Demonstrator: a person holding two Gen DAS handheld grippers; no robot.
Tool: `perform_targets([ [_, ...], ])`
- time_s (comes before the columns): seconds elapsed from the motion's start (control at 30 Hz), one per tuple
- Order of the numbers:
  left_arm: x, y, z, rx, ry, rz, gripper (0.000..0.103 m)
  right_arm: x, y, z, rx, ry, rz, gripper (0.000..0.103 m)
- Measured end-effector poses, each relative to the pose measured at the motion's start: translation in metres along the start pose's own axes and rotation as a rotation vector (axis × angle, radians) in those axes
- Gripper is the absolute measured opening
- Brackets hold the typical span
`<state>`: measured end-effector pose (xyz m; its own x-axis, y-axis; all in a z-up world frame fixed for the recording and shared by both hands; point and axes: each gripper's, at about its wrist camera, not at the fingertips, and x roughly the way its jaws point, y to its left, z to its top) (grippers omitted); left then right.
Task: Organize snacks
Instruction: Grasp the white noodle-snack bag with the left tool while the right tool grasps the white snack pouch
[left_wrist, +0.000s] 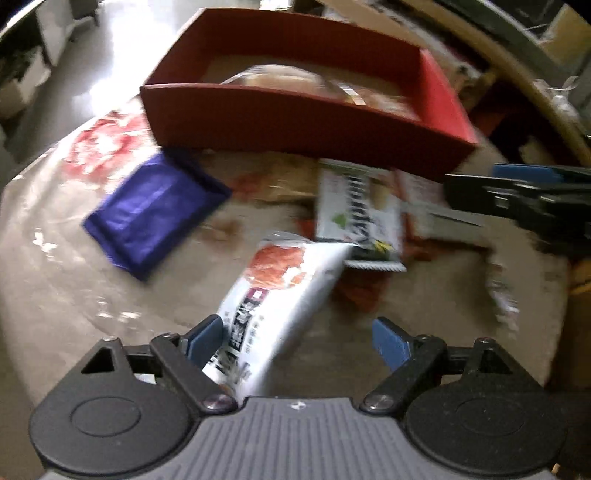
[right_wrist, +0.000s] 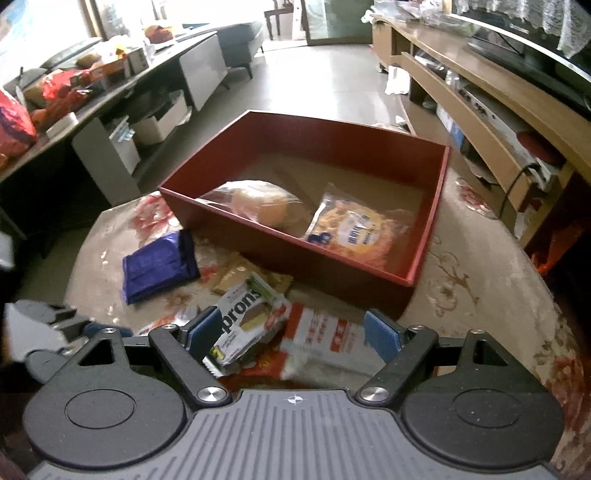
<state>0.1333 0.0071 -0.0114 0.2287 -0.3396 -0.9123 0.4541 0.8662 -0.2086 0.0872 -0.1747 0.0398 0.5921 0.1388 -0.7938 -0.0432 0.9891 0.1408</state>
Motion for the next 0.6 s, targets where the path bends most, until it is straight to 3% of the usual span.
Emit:
perform_targets([
  [0.3, 0.004, -0.008, 0.000, -0.009, 0.033, -0.066, 0.092, -0.009, -0.021, -0.007, 0.034, -0.006, -0.011, 0.089],
  [0.43, 0.002, -0.010, 0.003, 0.028, -0.004, 0.022, 0.092, -0.011, -0.029, -0.009, 0.041, -0.002, -0.022, 0.089],
  [0.6, 0.012, -0.005, 0.008, 0.041, 0.011, 0.052, 0.092, -0.015, -0.038, -0.015, 0.044, 0.000, -0.025, 0.089],
])
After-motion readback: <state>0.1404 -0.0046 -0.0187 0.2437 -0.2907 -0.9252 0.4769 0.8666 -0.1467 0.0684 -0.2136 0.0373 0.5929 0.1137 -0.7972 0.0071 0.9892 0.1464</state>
